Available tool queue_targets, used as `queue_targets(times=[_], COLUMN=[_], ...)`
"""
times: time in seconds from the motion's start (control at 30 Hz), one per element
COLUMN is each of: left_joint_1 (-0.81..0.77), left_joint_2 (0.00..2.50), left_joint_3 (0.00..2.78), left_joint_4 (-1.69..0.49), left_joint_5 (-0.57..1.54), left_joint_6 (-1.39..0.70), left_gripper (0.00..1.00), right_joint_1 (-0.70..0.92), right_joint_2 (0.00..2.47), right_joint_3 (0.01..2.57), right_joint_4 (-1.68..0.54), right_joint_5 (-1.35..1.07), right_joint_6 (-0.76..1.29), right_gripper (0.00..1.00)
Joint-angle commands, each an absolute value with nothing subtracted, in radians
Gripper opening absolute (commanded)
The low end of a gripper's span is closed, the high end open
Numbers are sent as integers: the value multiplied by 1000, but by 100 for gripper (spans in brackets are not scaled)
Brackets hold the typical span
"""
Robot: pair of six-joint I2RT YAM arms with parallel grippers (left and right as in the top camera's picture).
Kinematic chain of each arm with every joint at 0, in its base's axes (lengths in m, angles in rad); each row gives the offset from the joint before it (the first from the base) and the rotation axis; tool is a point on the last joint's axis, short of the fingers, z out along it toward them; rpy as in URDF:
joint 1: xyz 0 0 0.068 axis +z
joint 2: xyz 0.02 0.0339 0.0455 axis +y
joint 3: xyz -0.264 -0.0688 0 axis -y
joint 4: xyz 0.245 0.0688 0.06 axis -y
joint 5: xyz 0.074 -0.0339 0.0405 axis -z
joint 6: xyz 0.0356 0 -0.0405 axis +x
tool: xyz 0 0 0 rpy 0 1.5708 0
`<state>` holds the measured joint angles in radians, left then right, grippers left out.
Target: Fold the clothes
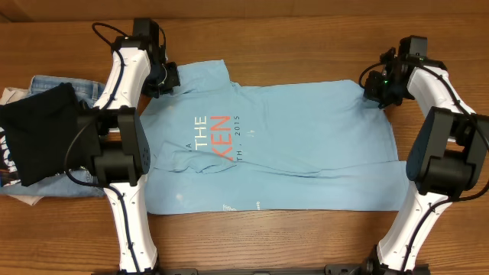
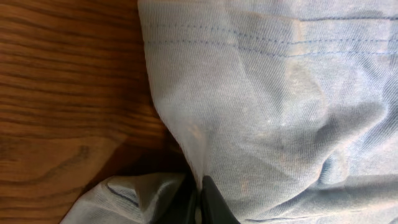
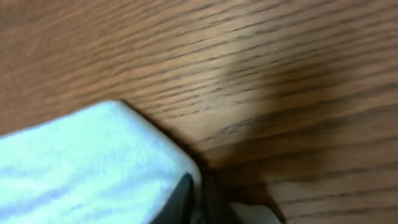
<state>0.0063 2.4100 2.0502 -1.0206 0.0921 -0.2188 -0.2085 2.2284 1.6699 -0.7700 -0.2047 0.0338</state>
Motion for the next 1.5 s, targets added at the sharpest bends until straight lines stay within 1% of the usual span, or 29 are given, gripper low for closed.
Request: queue_targets(times=[0.0, 0.17, 0.2, 0.23, 0.33, 0.4, 0.43, 0.63, 0.73, 1.23, 1.33, 1.43, 1.47], left_joint_1=[6, 13, 13, 13, 13, 13, 13, 12, 12, 13, 13, 13, 13], left_joint_2=[2421, 2420, 2420, 2420, 2420, 2420, 2420, 2420, 2420, 2420, 2420, 2420, 2420], left_joint_3=[2065, 2098, 2104, 2112, 2124, 2124, 2123, 2123, 2123, 2123, 2123, 2123, 2123], left_joint_4=[-1017, -1025, -1028, -1034, -1046, -1048, -1048, -1047, -1044, -1044, -1044, -1045, -1045], left_joint_5=[103, 132, 132, 132, 132, 132, 132, 131, 131, 131, 131, 131, 131], left_joint_6=[-224, -217, -216, -216, -216, -215, -213, -213, -213, -213, -213, -213, -213], left_gripper=[4, 4, 4, 4, 4, 4, 4, 4, 4, 4, 4, 4, 4], right_joint_1=[-213, -215, -215, -215, -215, -215, -215, -211, -207, -202, -197, -196, -196], right_joint_2=[2230, 2214, 2212, 2211, 2211, 2211, 2211, 2220, 2234, 2259, 2269, 2271, 2271], right_joint_3=[1696, 1724, 1729, 1734, 1737, 1737, 1737, 1736, 1734, 1727, 1727, 1727, 1727], right_joint_4=[-752, -741, -742, -743, -744, -744, -741, -725, -712, -682, -685, -682, -681], right_joint_5=[-164, -158, -158, -158, -158, -158, -158, -158, -158, -162, -163, -162, -162], right_joint_6=[91, 108, 107, 108, 108, 107, 107, 105, 105, 105, 105, 105, 105], right_gripper=[4, 4, 7, 20, 23, 31, 33, 34, 38, 37, 28, 24, 19])
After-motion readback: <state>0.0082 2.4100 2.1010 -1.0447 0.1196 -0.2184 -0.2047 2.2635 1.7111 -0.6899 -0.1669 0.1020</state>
